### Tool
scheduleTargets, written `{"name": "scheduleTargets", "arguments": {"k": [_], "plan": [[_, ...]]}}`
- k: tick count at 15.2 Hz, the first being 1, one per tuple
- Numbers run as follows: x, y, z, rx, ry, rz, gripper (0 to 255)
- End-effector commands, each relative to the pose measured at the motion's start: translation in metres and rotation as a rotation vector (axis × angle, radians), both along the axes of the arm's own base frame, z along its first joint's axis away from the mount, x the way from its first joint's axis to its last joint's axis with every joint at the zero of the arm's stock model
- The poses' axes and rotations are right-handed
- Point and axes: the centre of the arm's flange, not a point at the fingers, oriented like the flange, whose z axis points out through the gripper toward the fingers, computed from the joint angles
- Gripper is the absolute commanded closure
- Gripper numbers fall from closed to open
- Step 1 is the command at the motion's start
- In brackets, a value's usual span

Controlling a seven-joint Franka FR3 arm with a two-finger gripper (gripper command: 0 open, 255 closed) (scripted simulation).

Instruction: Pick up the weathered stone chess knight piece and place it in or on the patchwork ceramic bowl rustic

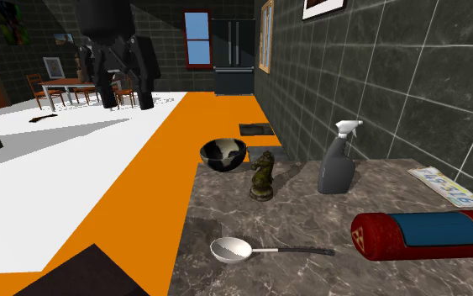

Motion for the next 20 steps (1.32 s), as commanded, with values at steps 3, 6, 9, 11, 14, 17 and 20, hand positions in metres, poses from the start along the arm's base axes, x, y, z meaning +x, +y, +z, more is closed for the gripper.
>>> {"name": "scheduleTargets", "arguments": {"k": [3, 6, 9, 11, 14, 17, 20], "plan": [[0.023, -0.005, -0.012, 0.014, -0.003, -0.033, 0], [0.058, -0.015, -0.03, 0.034, -0.008, -0.081, 0], [0.092, -0.025, -0.047, 0.055, -0.012, -0.13, 0], [0.115, -0.033, -0.059, 0.069, -0.015, -0.163, 0], [0.148, -0.046, -0.077, 0.089, -0.02, -0.212, 0], [0.181, -0.06, -0.095, 0.11, -0.024, -0.261, 0], [0.213, -0.075, -0.113, 0.13, -0.029, -0.31, 0]]}}
